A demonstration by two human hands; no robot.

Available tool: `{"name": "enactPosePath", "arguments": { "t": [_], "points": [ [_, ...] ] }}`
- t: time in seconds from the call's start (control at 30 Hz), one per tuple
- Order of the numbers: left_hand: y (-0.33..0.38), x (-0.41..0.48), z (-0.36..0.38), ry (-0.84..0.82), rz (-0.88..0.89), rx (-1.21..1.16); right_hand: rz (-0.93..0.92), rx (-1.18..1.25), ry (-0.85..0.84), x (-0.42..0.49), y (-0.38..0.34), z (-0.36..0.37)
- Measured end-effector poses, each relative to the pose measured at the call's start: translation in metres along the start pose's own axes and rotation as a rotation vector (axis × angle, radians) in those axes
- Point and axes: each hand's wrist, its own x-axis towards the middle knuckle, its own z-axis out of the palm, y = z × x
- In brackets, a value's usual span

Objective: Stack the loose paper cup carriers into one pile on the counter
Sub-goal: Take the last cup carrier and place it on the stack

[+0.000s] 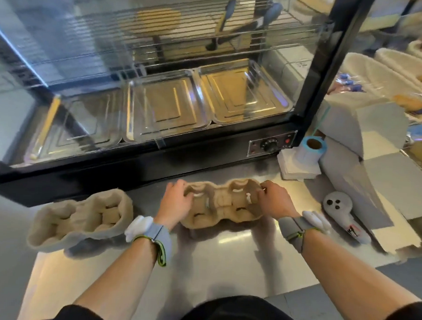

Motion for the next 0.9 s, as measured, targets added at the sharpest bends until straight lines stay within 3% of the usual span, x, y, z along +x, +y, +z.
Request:
{"name": "enactPosePath", "arguments": {
  "t": [0.13, 0.27, 0.6, 0.73, 0.9],
  "points": [
    [-0.005, -0.005, -0.032, 0.174, -0.156, -0.317, -0.041, 0.150, -0.030, 0.008, -0.021, 0.010],
    [-0.025, -0.015, -0.065, 0.297, -0.152, -0.421, -0.114, 0.226, -0.115, 0.010, -0.054, 0.021],
    [-0.091, -0.040, -0.149, 0.543, -0.208, -0.341, -0.268, 0.498, -0.338, -0.006, -0.146, 0.059],
    [-0.118, -0.049, -0.172, 0.651, -0.253, -0.378, -0.318, 0.497, -0.393, -0.018, -0.181, 0.078],
    [-0.155, -0.056, -0.186, 0.666, -0.267, -0.217, -0.362, 0.450, -0.385, -0.029, -0.211, 0.098]
  ]
}}
